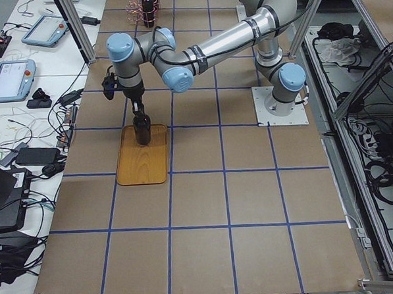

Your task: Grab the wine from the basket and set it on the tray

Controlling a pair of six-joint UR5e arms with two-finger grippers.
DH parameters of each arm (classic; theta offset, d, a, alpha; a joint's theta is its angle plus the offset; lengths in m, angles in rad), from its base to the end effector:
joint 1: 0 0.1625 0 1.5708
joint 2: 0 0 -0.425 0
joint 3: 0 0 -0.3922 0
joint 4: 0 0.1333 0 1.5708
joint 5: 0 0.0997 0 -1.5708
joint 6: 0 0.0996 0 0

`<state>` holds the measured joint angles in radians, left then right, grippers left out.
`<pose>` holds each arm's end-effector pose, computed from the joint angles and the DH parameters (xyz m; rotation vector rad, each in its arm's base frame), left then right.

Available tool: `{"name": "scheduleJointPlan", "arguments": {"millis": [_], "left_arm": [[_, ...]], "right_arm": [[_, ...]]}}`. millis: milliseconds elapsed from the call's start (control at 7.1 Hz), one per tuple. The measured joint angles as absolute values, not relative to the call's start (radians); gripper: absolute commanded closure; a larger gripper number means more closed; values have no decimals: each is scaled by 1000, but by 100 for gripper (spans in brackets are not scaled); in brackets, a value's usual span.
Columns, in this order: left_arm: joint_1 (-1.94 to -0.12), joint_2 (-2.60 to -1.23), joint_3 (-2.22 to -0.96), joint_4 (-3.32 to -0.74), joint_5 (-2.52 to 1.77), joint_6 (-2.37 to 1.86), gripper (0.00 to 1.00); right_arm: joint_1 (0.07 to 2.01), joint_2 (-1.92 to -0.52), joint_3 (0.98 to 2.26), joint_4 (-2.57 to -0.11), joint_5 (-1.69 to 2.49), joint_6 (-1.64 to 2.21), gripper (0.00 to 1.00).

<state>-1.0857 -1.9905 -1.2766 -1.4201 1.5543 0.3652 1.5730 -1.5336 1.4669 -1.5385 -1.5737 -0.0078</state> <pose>0.1905 -0.6507 0.4045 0.1876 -3.1310 0.0467 0.1341 -0.5099 0.5172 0.0156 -3.1381 0.0540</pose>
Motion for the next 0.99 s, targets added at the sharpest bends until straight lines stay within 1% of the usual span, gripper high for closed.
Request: {"name": "scheduleJointPlan", "arguments": {"millis": [141, 282, 423, 563, 986], "left_arm": [[-1083, -2002, -1273, -1412, 1553, 365, 100], [-1082, -2008, -1271, -1407, 1553, 365, 89], [-1081, -2012, -1271, -1402, 1552, 365, 64], [-1081, -2015, -1271, -1396, 1552, 364, 44], [-1079, -2019, -1272, -1390, 1551, 363, 28]], "right_arm": [[1573, -1532, 1469, -1539, -1573, -7, 0], [1573, -1530, 1475, -1538, -1574, -7, 0], [1573, -1530, 1481, -1536, -1574, -6, 0], [1573, -1531, 1485, -1538, -1573, -6, 0], [1573, -1533, 1489, -1541, -1571, -12, 0]]}}
